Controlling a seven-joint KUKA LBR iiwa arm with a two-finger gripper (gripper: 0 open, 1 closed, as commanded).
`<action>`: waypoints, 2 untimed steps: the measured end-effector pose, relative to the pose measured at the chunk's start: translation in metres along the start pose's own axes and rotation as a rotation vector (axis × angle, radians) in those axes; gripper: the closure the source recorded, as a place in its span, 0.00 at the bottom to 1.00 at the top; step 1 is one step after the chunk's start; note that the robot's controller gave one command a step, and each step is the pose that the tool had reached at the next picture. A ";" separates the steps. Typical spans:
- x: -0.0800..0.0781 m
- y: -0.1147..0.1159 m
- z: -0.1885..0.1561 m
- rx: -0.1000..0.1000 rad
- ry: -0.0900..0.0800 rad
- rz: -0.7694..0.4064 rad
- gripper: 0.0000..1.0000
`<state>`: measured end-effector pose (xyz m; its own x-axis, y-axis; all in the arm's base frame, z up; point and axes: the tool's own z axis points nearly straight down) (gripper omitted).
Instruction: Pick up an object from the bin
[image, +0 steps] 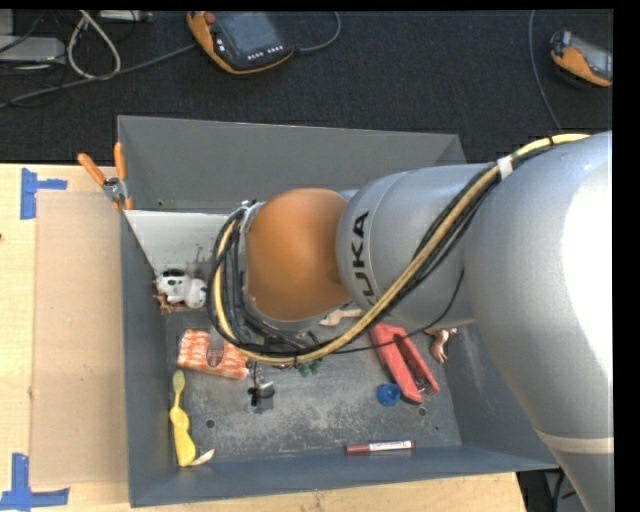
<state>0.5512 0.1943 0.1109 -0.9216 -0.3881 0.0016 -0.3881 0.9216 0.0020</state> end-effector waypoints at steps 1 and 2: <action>0.029 0.045 -0.047 -0.002 0.002 0.085 0.00; -0.003 -0.013 0.000 -0.001 -0.006 0.090 0.00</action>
Offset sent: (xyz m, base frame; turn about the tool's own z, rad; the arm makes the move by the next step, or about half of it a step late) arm 0.0356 -0.0388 -0.0409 0.0900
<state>0.5589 0.1837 0.1110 -0.9528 -0.3037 -0.0037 -0.3037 0.9528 0.0032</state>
